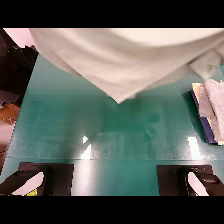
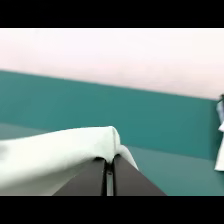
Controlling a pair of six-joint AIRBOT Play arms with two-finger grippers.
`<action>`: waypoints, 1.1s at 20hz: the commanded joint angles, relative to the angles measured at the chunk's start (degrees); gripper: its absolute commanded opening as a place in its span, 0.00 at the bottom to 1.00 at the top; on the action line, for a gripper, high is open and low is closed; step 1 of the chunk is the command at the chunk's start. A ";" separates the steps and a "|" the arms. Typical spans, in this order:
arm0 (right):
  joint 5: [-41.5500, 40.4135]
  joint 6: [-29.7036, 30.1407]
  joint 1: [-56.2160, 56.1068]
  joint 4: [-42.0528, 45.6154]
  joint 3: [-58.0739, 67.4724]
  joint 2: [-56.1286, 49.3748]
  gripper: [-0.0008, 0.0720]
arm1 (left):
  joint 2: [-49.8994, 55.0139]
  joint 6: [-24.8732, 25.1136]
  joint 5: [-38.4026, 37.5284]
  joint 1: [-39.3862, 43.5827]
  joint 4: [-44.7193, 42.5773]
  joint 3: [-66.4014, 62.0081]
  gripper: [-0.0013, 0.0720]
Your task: Fold the shirts.
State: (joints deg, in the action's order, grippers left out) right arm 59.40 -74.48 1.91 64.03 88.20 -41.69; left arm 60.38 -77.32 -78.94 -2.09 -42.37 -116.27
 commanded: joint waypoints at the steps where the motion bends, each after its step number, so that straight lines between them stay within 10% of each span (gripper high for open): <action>1: -0.96 -0.07 6.45 0.57 0.04 7.19 0.03 | -1.53 -0.48 -1.11 0.02 9.99 -1.66 0.05; 12: 22.38 -3.21 1.16 -6.91 19.06 -21.88 0.03 | -1.99 -2.36 -12.70 0.02 -5.07 25.70 0.05; 22: 2.29 -4.44 -22.38 9.03 17.14 -56.06 0.03 | -1.97 -1.77 16.96 0.02 -26.80 69.37 0.05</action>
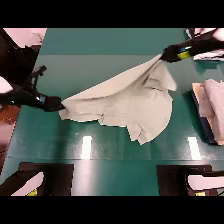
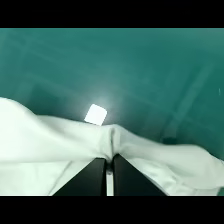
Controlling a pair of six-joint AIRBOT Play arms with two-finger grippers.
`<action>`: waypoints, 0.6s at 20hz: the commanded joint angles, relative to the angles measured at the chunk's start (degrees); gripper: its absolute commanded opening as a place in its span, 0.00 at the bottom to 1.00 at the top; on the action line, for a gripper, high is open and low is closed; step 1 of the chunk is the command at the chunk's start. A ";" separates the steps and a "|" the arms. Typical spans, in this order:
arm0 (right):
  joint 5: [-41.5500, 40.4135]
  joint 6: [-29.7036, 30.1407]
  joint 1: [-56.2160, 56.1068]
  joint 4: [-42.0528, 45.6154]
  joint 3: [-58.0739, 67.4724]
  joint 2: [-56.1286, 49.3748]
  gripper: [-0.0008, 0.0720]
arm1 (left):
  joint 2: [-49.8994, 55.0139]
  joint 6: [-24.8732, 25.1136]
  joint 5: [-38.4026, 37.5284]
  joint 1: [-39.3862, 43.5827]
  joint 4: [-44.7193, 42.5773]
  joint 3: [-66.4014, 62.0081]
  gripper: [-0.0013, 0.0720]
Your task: Fold the shirts.
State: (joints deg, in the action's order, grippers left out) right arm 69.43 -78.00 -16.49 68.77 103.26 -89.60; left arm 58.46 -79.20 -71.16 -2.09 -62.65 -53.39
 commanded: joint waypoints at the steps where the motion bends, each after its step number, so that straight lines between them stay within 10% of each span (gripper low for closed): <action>1: -8.76 -1.70 -4.35 4.31 4.26 -10.29 0.03 | -0.07 0.09 10.45 0.02 -6.36 6.47 0.05; 3: -9.22 -2.25 -4.35 4.20 9.18 -14.14 0.04 | -0.07 0.07 12.02 0.02 -6.38 6.49 0.05; 5: -6.99 -3.93 -3.91 4.20 13.66 -17.00 0.54 | -0.07 0.07 14.64 0.02 -6.91 6.49 0.05; 6: -5.35 -4.63 -3.43 4.11 14.73 -17.38 0.60 | -0.07 0.07 16.70 0.02 -7.96 6.47 0.19; 7: -4.26 -4.70 -2.93 3.10 14.73 -17.03 0.60 | -0.07 -0.44 18.47 -0.28 -9.01 6.43 0.53; 8: -3.63 -4.68 -2.29 1.14 13.62 -15.93 0.60 | -0.04 -1.22 19.26 -1.49 -9.18 6.12 0.67; 12: 4.17 -0.42 2.91 -10.80 4.22 -8.52 0.60 | -0.07 -0.02 11.82 -12.59 -8.94 2.89 0.67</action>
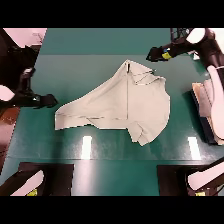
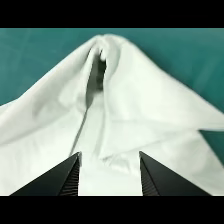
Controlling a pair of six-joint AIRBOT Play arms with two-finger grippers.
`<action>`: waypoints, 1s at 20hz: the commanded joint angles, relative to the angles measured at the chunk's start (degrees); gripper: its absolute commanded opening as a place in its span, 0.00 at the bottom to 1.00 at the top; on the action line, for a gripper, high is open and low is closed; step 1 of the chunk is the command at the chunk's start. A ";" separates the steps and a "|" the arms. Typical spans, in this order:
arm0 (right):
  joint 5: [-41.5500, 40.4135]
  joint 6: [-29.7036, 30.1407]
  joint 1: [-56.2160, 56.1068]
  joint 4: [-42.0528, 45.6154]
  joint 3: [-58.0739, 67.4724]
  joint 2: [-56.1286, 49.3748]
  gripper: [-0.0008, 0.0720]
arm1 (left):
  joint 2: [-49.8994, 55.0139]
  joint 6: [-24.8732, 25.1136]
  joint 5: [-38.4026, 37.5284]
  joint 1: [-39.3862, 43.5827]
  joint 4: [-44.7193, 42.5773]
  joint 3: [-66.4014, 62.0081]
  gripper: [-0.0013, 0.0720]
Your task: Fold the shirts.
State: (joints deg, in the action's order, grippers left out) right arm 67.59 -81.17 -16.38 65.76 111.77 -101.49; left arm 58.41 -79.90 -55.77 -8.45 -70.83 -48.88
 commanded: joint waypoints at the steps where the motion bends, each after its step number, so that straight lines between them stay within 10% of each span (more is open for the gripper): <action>1: 8.74 4.26 3.91 -9.68 -6.93 5.22 0.59 | -0.02 2.12 -6.62 -9.46 -0.33 -1.84 0.67; 4: 12.92 7.52 6.45 -12.22 -17.16 11.61 0.43 | -0.02 7.80 -14.34 -17.00 4.33 1.73 0.67; 20: 8.04 8.83 7.80 -12.02 -46.10 35.28 0.43 | 9.20 15.85 -11.85 -18.60 16.92 15.15 0.67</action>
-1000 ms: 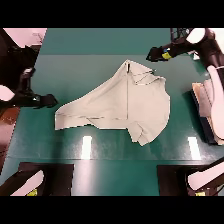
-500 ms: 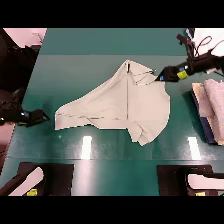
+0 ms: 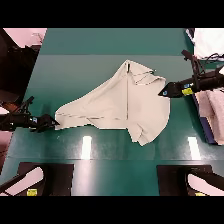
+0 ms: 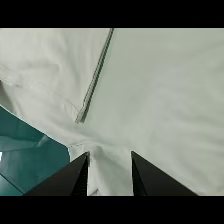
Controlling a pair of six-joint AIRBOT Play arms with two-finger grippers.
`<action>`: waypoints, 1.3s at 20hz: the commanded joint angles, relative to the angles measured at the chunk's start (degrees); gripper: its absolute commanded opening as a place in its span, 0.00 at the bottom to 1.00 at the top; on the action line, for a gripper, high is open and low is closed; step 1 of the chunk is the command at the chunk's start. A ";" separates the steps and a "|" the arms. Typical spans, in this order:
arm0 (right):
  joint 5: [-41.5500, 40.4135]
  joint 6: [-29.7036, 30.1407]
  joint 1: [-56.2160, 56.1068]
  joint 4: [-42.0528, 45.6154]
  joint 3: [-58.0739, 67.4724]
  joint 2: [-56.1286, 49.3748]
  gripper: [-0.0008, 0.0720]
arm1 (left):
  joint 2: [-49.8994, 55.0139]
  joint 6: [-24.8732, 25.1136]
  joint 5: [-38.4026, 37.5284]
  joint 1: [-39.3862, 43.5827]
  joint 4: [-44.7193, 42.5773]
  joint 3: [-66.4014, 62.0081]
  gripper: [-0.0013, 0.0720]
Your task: Fold the shirts.
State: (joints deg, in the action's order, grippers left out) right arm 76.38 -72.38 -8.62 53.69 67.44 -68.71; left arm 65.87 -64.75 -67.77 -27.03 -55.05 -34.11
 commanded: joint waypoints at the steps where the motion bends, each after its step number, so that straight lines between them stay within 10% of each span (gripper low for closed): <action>1: -1.44 0.04 0.04 0.04 -1.77 3.08 0.43 | 1.75 0.70 0.26 -0.02 1.51 0.37 0.51; 2: -2.16 0.04 0.04 0.04 -1.77 3.63 0.43 | 1.75 0.72 0.22 -0.02 1.60 0.37 0.34; 6: -1.60 0.02 0.15 0.57 -1.79 4.44 0.43 | 1.75 0.68 0.22 -0.02 2.38 0.37 0.34; 8: -0.24 -0.02 1.33 0.61 -1.79 4.44 0.43 | 1.75 0.85 0.37 -0.02 3.54 0.33 0.06; 15: 2.93 -2.71 13.75 0.46 -15.91 4.44 0.43 | -1.46 0.20 0.85 -0.02 4.37 -6.58 0.05; 18: -1.97 -2.73 18.67 0.26 -25.70 4.39 0.65 | -2.84 0.24 0.55 -0.02 6.80 -7.56 0.05; 26: -7.93 -0.48 18.08 -3.58 -33.38 -0.98 0.60 | -2.84 0.24 -0.42 -0.02 7.10 -7.56 0.05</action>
State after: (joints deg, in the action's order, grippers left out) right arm 70.57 -74.50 10.83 52.62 35.51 -67.13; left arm 63.13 -64.55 -67.92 -26.98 -48.18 -41.54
